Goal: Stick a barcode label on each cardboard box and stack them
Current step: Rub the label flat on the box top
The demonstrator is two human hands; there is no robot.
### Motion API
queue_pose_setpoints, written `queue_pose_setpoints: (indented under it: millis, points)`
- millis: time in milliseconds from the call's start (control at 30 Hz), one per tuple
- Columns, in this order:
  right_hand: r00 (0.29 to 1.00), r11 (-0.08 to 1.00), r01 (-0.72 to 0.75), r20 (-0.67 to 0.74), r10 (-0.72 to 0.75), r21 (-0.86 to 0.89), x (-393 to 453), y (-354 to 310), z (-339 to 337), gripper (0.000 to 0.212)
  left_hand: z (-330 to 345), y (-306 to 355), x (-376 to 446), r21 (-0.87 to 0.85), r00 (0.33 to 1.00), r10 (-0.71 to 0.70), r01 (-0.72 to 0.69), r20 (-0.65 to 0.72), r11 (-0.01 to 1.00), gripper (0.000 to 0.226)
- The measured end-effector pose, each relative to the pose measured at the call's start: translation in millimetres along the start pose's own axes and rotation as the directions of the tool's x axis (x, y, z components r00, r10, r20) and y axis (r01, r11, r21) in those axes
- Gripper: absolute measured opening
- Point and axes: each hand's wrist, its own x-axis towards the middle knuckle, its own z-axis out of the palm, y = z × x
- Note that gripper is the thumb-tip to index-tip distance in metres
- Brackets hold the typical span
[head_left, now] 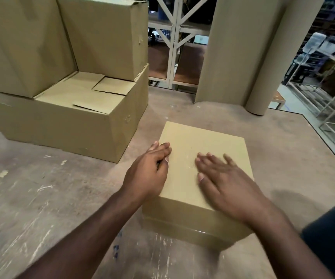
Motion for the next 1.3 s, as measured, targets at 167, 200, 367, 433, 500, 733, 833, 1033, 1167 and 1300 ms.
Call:
queue_pose_setpoints:
  millis: [167, 200, 367, 433, 500, 733, 833, 1033, 1167, 1300]
  points:
    - [0.997, 0.997, -0.074, 0.012, 0.074, 0.008, 1, 6, -5, 0.074, 0, 3, 0, 0.010, 1.000, 0.001, -0.001, 0.023, 1.000, 0.040]
    - [0.994, 0.994, -0.106, -0.003, 0.106, -0.018, 5, 9, -7, 0.074, -1, 4, -1, 0.020, 1.000, 0.004, -0.004, 0.026, 1.000, 0.040]
    - [0.992, 0.975, -0.124, -0.026, 0.121, -0.186, 0, -17, -8, 0.078, -4, 7, -7, 0.088, 1.000, 0.001, -0.001, 0.007, 0.996, 0.042]
    - [0.989, 0.972, -0.147, -0.006, 0.148, -0.184, -9, -19, -9, 0.079, -4, 7, -9, 0.125, 0.999, 0.029, -0.031, 0.016, 0.992, 0.043]
    - [0.979, 0.964, -0.194, 0.021, 0.201, -0.183, -4, -16, -11, 0.079, -2, 9, -7, 0.157, 0.998, 0.050, -0.057, 0.050, 0.986, 0.045]
    - [0.990, 0.973, -0.134, 0.005, 0.138, -0.190, 16, -16, -9, 0.088, 0, 7, -5, 0.154, 0.998, 0.030, -0.037, 0.047, 0.987, 0.043]
    - [0.992, 0.970, -0.124, 0.001, 0.127, -0.211, 1, -22, -7, 0.084, 0, 7, -3, 0.148, 0.999, 0.030, -0.036, 0.044, 0.988, 0.043]
    - [0.982, 0.977, -0.190, -0.007, 0.190, -0.099, 43, -31, -9, 0.090, 0, 8, -3, 0.153, 0.999, 0.035, -0.041, 0.042, 0.987, 0.042]
    - [1.000, 0.998, -0.010, 0.016, 0.009, 0.063, 19, -60, 3, 0.084, 2, 2, -3, 0.084, 0.999, 0.030, -0.032, 0.015, 0.996, 0.040]
    - [0.999, 0.996, -0.013, 0.041, 0.010, 0.087, 5, -34, 8, 0.076, 4, 0, -3, 0.025, 1.000, 0.027, -0.027, 0.003, 0.999, 0.039]
